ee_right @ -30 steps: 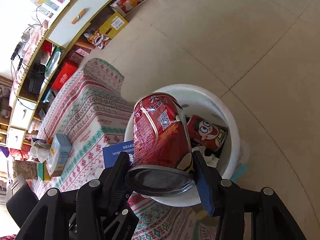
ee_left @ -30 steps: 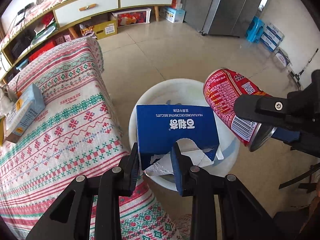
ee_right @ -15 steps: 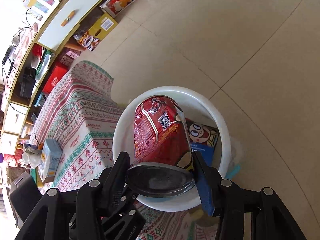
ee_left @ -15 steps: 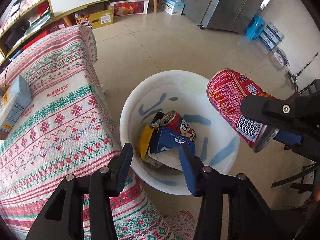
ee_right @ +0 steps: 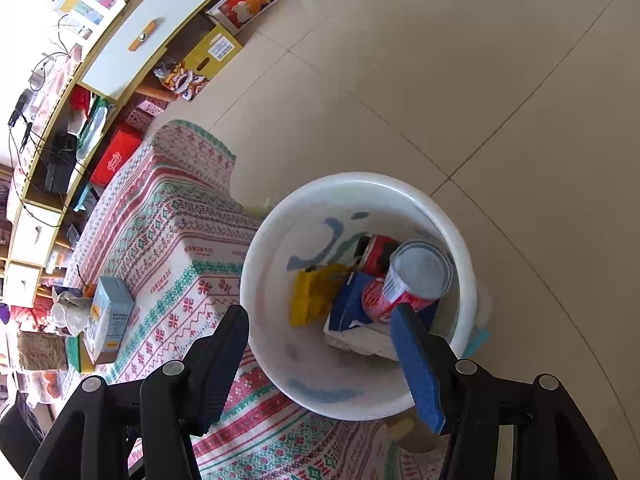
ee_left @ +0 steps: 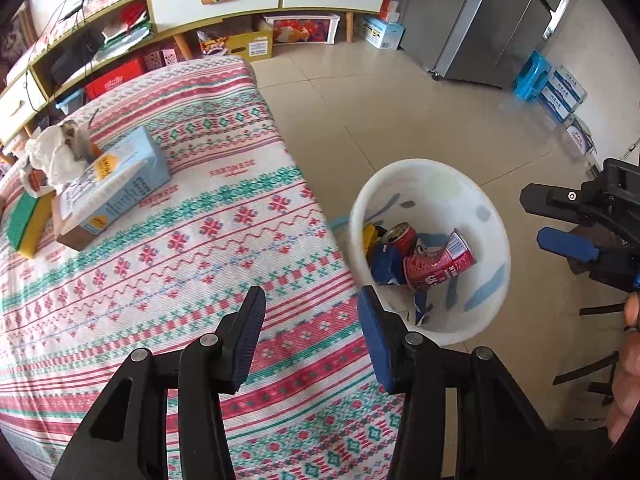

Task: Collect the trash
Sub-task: 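Move the left tool to the table and grasp the green-yellow sponge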

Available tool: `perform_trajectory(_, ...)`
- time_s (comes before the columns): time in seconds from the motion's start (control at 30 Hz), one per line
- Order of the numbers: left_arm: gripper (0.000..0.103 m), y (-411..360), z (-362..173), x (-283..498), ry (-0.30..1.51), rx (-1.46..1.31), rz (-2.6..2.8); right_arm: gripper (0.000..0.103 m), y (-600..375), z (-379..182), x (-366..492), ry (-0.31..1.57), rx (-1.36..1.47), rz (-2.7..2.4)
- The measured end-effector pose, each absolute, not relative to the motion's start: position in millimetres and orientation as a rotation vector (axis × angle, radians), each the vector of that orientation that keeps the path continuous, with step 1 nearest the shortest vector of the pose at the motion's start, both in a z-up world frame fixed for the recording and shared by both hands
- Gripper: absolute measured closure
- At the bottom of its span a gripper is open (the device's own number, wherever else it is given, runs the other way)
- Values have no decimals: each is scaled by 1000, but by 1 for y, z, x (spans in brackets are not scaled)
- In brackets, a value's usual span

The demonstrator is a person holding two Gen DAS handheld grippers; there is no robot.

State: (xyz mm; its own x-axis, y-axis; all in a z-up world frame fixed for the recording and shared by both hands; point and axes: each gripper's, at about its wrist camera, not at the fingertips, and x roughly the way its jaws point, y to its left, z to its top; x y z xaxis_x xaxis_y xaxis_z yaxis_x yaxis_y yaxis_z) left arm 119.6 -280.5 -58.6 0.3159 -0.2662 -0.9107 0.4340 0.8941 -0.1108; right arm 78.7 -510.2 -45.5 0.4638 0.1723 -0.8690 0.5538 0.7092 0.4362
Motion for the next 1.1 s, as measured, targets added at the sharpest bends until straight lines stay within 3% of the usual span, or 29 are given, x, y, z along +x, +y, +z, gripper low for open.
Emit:
perform_trajectory(0.33,53,-188,-46,138,1142,132,-342,39,-492,-38,90,1082,737,-235)
perform_trajectory(0.77,53,-29,-22,199,1098,-9,-119,31,-427,-40,122,1125,613,-90)
perform_trajectory(1.1,47,-14,-42,255,1101,126,-156,30,-377,-57,150,1199,612,-10)
